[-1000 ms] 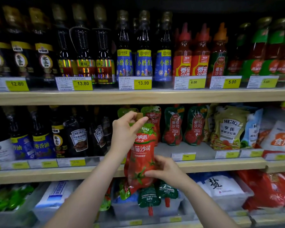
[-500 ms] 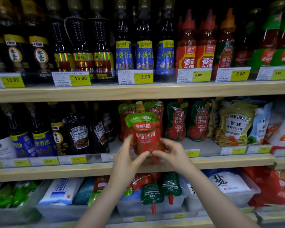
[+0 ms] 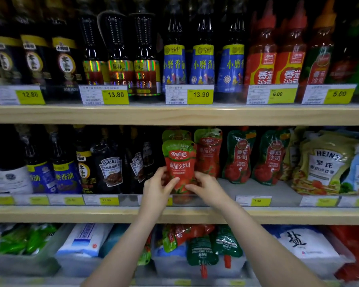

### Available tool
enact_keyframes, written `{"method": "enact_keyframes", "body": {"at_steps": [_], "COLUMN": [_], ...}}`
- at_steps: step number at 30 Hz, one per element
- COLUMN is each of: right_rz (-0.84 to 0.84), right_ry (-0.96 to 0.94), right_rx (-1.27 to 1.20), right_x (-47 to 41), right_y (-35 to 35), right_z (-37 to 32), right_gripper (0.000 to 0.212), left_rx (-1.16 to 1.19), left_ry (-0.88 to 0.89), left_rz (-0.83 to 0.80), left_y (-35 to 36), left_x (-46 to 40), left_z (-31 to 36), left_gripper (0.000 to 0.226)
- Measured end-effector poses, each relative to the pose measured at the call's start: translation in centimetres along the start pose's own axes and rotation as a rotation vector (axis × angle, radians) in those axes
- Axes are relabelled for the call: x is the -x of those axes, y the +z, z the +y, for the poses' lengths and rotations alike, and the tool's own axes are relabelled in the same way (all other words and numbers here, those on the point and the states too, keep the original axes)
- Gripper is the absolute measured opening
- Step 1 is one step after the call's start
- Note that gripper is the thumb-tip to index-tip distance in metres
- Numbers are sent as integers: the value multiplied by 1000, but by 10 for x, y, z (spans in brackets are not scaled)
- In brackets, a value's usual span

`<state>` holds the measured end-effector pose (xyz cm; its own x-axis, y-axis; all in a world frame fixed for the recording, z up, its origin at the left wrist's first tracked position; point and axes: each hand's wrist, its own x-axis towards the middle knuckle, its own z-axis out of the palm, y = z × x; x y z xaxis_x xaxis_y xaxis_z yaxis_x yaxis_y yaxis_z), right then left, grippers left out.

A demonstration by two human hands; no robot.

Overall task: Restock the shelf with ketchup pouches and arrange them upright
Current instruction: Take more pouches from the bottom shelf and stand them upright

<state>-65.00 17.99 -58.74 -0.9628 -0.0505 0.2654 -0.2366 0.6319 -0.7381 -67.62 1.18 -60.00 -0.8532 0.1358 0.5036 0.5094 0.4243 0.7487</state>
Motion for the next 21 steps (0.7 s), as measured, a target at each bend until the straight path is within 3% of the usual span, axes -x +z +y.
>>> {"method": "enact_keyframes", "body": {"at_steps": [6,11,14,21], "right_rz": [-37,147,235,347], "right_ry": [38,36,51,-46], "right_rx": [114,466,585,696], "right_x": [11,51,65,73], "right_y": [-7,-52,-57,-48], "right_z": [4,35,48,60], "right_gripper": [45,39,32,25], "left_rx": [-79,-270,-353,-283], "left_ry": [-67,-124,-200,-261], "left_rz": [52,69,83,73], "left_y": [4,20,31,38], "left_x": [5,9,2,-26], "left_z": [-1,22,31,25], "left_gripper": [53,89,82,79]}}
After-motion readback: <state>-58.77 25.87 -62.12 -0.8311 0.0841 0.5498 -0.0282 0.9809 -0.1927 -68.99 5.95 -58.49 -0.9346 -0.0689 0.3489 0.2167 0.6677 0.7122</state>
